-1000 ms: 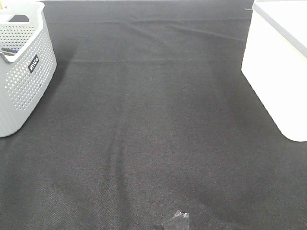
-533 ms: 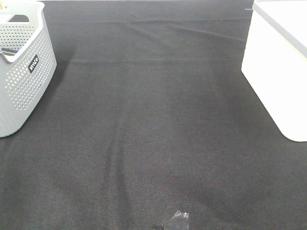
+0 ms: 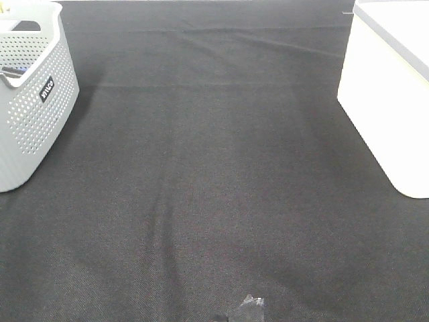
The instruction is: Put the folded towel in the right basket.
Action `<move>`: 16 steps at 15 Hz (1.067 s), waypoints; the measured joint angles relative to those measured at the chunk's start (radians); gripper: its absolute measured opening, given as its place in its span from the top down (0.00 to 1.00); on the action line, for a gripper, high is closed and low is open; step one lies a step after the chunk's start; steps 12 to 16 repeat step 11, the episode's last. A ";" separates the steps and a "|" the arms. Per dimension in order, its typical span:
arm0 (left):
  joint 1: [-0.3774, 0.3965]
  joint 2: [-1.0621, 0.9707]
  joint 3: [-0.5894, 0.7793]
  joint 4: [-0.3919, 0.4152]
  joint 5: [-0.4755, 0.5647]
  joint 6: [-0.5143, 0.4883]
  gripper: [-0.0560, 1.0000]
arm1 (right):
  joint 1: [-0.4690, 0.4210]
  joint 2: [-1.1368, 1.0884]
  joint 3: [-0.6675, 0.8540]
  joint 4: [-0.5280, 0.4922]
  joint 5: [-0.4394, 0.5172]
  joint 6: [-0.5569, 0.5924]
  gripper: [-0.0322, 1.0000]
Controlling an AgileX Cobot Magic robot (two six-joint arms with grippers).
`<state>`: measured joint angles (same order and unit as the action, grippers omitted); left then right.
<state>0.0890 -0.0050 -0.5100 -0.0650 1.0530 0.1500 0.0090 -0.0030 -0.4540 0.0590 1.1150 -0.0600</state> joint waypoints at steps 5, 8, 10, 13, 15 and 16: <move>0.000 0.000 0.000 0.000 0.000 0.000 0.01 | 0.000 0.000 0.000 0.000 0.000 0.000 0.03; 0.000 0.000 0.000 0.000 0.000 0.000 0.01 | 0.000 0.000 0.000 0.000 0.000 0.000 0.03; 0.000 0.000 0.000 0.000 0.000 0.000 0.01 | 0.000 0.000 0.000 0.000 0.000 0.000 0.03; 0.000 0.000 0.000 0.000 0.000 0.000 0.01 | 0.000 0.000 0.000 0.000 0.000 0.000 0.03; 0.000 0.000 0.000 0.000 0.000 0.000 0.01 | 0.000 0.000 0.000 0.000 0.000 0.000 0.03; 0.000 0.000 0.000 0.000 0.000 0.000 0.01 | 0.000 0.000 0.000 0.000 0.000 0.000 0.03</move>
